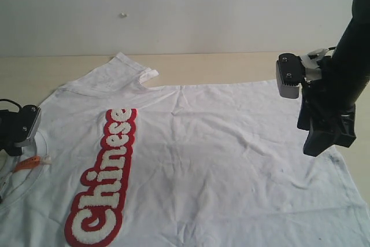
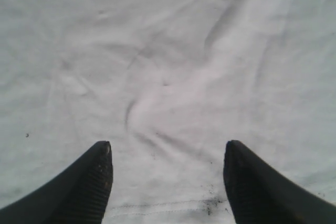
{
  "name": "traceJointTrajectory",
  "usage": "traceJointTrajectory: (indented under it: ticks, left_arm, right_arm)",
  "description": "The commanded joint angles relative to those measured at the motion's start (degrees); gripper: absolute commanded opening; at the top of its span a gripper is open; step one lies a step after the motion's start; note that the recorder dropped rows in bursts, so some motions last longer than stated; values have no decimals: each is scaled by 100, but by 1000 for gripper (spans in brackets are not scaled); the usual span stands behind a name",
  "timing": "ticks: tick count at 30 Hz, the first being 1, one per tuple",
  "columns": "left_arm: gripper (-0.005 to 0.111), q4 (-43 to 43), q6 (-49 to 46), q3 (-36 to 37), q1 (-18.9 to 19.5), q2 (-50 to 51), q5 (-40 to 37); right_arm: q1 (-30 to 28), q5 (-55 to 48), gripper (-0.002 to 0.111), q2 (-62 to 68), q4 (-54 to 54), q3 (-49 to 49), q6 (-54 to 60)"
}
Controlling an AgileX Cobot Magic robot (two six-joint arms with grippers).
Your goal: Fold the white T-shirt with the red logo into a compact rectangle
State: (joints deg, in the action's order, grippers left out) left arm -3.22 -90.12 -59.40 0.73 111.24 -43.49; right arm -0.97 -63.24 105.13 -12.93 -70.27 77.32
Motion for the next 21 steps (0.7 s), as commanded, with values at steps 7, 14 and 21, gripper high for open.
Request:
traceJointTrajectory:
  ticks: [7,14,21]
  left_arm:
    - [105,-44,-22,18,-3,133,273]
    - [105,-44,-22,18,-3,133,273]
    - [105,-44,-22,18,-3,133,273]
  right_arm:
    - [-2,-34,60,92,-14,-40,61]
    - [-2,-49,60,92,91,-40,61]
    - [-2,7,60,92,1018,-40,48]
